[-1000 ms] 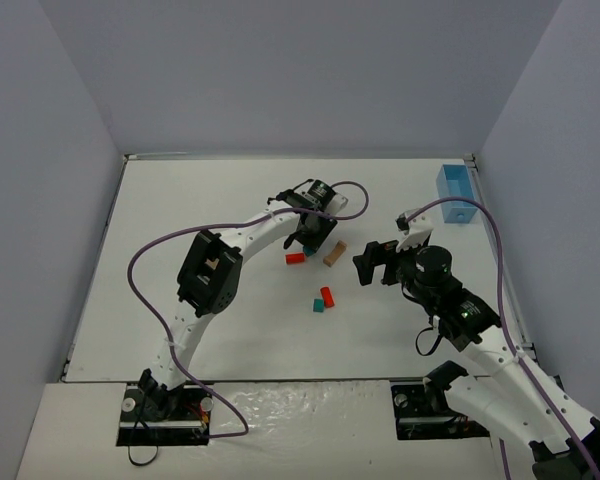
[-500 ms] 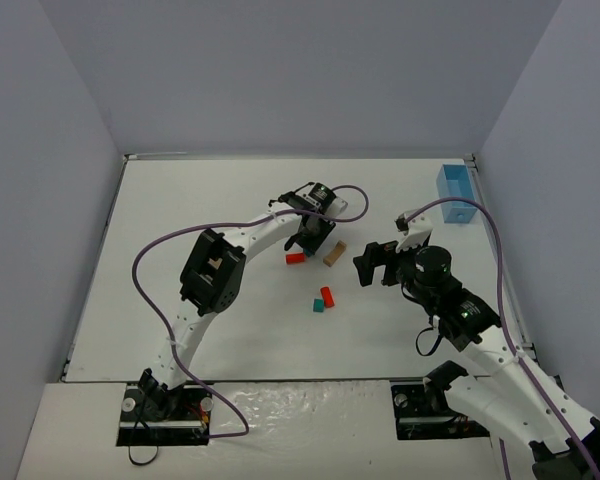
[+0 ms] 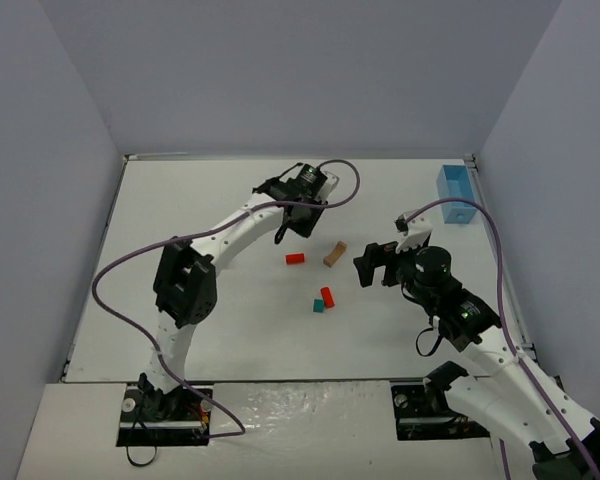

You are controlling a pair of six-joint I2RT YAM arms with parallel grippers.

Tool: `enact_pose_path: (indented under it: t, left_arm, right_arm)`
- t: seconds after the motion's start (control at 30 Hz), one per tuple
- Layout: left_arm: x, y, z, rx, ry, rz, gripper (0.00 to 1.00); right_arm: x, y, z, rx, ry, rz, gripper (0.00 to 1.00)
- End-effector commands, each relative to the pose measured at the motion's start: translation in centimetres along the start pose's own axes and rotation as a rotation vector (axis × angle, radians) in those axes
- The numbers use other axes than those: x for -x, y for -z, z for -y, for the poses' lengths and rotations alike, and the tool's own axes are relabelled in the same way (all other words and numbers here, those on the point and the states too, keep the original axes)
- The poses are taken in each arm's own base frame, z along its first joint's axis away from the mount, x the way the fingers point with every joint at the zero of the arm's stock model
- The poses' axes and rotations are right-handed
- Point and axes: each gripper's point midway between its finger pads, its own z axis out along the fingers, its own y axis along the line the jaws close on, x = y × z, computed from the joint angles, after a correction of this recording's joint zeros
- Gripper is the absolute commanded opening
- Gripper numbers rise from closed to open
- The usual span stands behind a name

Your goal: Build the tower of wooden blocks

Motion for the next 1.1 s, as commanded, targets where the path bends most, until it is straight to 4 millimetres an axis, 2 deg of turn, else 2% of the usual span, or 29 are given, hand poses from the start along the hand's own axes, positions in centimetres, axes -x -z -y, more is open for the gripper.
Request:
enact_pose_path:
  t: [0.0,0.07,0.17,0.23,0.3,0.47,0.5,0.7,1.07]
  left_arm:
    - [0.6,9.0,-6.5,0.099,0.244,0.123,0.0]
    - [-0.9,11.3,-8.7,0.119,0.308,0.14,0.0]
    - [-4.4,11.8,-11.2,0.153,0.363,0.089,0.0]
    - [-6.1,12.9,-13.4,0.18,0.409,0.085,0.0]
    - [-7.4,13.1,-14.0,0.192,0.419,0.067,0.0]
    - [-11.5,13.0,-18.0,0.254,0.512,0.007,0.01]
    - [-12.0,12.8,-18.2,0.259,0.521,-0.005,0.01]
    - [-12.8,12.3,-19.2,0.275,0.537,-0.026,0.0]
    - [-11.9,10.7,-19.7,0.267,0.537,-0.032,0.01]
  right_arm:
    - [2.6,-0.2,-0.1,-0.001,0.011,0.072,1.0]
    - [2.5,-0.3,-0.2,0.002,0.015,0.066,1.0]
    - [2.1,-0.5,-0.2,0.004,0.02,0.055,1.0]
    - [2.0,-0.6,-0.2,0.005,0.025,0.05,1.0]
    - [1.8,-0.6,-0.2,0.005,0.026,0.046,1.0]
    - [1.8,-0.6,-0.1,0.002,0.032,0.045,1.0]
    - [1.7,-0.6,0.0,0.001,0.032,0.043,1.0]
    - [1.4,-0.8,-0.1,0.002,0.033,0.031,1.0]
    - [1.1,-1.0,0.0,0.0,0.036,0.019,1.0]
